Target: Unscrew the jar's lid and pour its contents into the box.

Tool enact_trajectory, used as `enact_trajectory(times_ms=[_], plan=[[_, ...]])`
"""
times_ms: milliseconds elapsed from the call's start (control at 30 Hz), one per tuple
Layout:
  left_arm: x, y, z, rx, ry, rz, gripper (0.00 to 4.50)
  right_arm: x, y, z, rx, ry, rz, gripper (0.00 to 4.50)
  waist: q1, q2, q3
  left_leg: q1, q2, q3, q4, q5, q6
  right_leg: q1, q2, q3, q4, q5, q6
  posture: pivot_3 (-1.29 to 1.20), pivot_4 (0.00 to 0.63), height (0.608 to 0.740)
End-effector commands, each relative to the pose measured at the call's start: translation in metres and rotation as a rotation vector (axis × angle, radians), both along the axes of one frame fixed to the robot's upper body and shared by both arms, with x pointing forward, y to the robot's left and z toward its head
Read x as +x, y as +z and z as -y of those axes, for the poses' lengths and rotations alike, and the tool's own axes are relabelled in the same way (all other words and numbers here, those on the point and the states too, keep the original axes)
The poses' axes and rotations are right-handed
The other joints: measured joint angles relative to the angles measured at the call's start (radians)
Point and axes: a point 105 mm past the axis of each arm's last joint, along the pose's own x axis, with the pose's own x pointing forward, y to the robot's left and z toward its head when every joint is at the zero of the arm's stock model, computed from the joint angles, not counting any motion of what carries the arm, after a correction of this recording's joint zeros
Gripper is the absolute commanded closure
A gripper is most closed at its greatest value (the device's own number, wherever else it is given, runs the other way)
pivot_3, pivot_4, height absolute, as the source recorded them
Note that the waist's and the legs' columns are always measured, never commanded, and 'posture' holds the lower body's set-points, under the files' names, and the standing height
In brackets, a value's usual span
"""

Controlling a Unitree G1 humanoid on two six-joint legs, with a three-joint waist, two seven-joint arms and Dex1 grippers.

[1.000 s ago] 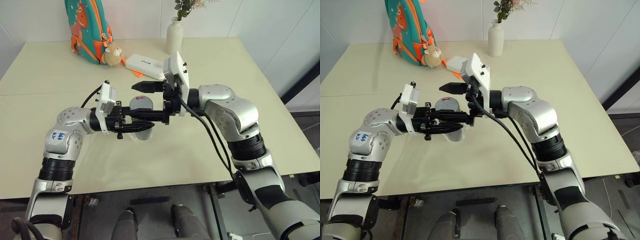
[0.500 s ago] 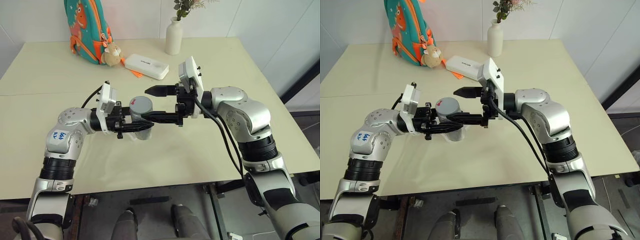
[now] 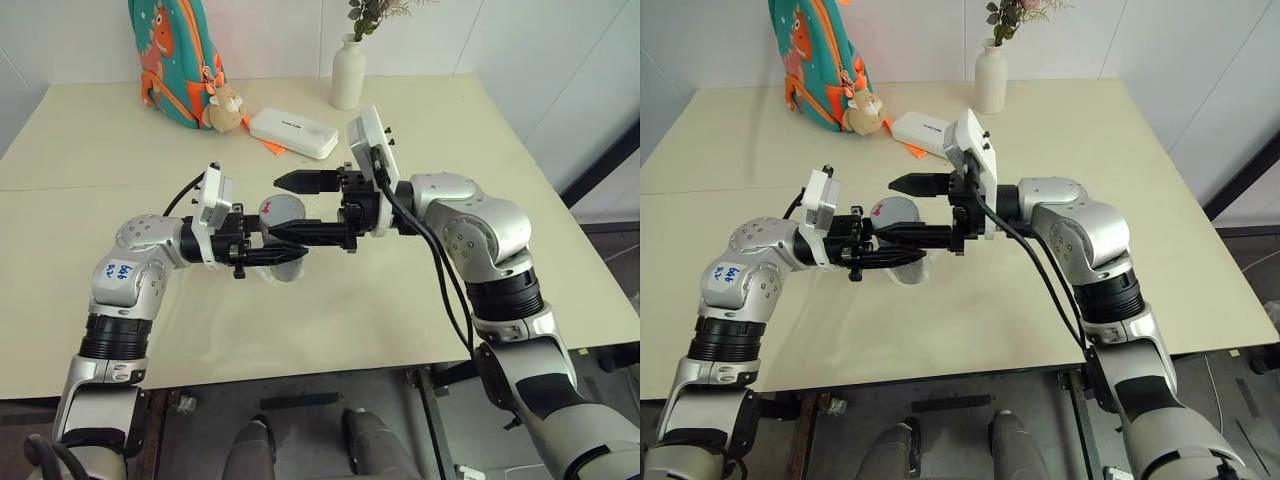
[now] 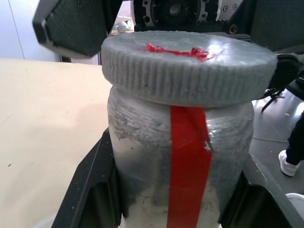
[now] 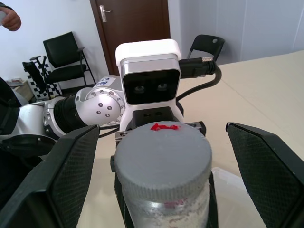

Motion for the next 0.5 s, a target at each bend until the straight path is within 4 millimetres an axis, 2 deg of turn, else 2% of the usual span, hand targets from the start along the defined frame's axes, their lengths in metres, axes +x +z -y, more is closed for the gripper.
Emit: enact_trajectory(times_ms=[33,333,433,500], plan=[[-0.0054,0.0138,0.0005,-0.007,-0.012,0.07,2.53,-0.0064,0.0091,-0.0054,0.014,0.029,0.028,0.03,0.0,0.0,0.0,0.0,0.0,0.0,0.0,0.0,0.0,0.0,0.0,0.0,0.0,0.0,0.0,0.0,0.15,0.74],[-0.0065,0.0132,-0.0005,-0.007,-0.006,0.07,2.53,-0.0067,0.0077,-0.0097,0.023,0.029,0.024,0.03,0.0,0.0,0.0,0.0,0.0,0.0,0.0,0.0,0.0,0.0,0.0,0.0,0.0,0.0,0.0,0.0,0.15,0.74],[-0.0071,0.0125,-0.0008,-0.007,-0.004,0.068,2.53,-0.0059,0.009,-0.0097,0.035,0.02,0.028,0.62,-0.001,0.0,0.0,0.0,0.0,0.0,0.0,0.0,0.0,0.0,0.0,0.0,0.0,0.0,0.0,0.0,0.15,0.74],[-0.0072,0.0122,-0.0011,-0.007,-0.003,0.067,2.53,-0.0056,0.0125,-0.0095,0.051,0.013,0.034,1.28,0.0,0.0,0.0,0.0,0.0,0.0,0.0,0.0,0.0,0.0,0.0,0.0,0.0,0.0,0.0,0.0,0.15,0.74]])
